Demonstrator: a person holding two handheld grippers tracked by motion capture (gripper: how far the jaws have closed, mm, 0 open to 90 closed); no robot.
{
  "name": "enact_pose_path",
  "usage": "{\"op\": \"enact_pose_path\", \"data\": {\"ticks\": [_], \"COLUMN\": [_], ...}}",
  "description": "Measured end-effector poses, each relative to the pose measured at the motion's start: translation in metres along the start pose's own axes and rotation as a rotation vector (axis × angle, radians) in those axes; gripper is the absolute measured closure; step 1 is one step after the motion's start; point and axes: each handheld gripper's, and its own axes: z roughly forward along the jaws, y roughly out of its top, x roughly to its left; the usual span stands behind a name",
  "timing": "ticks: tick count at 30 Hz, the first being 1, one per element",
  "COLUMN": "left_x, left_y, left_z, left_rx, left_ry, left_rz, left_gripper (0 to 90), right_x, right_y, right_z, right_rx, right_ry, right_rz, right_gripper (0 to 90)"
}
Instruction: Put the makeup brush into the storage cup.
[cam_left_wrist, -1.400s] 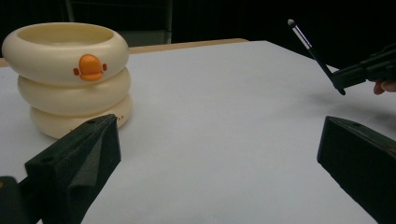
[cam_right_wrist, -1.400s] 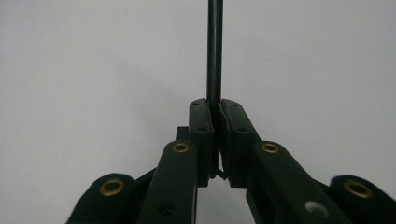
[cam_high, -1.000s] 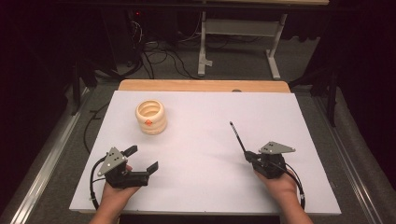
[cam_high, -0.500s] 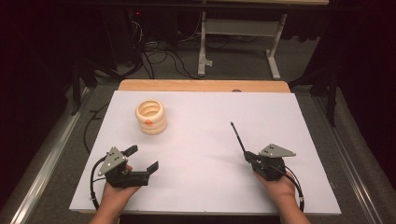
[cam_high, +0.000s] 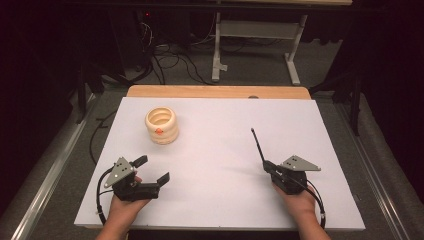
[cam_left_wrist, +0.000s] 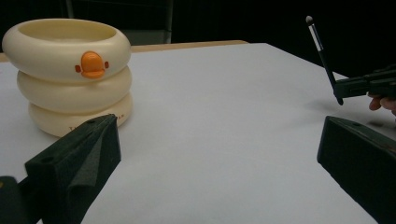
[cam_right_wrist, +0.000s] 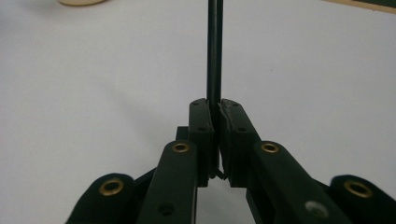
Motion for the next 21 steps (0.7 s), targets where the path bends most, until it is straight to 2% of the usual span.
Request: {"op": "enact_pose_path", "data": {"ticks": [4, 6, 12, 19, 21], "left_x": [0.000, 0.000, 0.001, -0.003, -0.006], "left_y": [0.000, 0.000, 0.000, 0.006, 0.010], "left_z": [0.000, 0.001, 0.005, 0.018, 0.022], "left_rx": [0.002, 0.005, 0.009, 0.032, 0.032], "left_ry": [0.000, -0.002, 0.004, 0.006, -0.007], "left_rz": [0.004, 0.006, -0.014, -0.013, -0.017], "left_gripper": [0.1, 0.1, 0.1, 0.1, 0.1], "right_x": [0.001, 0.002, 0.005, 0.005, 0.005], "right_y": [0.000, -0.001, -0.002, 0.000, 0.000], "right_z": [0.000, 0.000, -0.002, -0.004, -0.005], "right_rx": [-0.012, -0.036, -0.054, -0.088, -0.085], "right_ry": [-0.002, -0.005, -0.007, -0.007, -0.005], "right_rz": [-0.015, -0.026, -0.038, -0.049, -0.050], "right_gripper": [86.2, 86.2, 86.1, 86.2, 86.2]}}
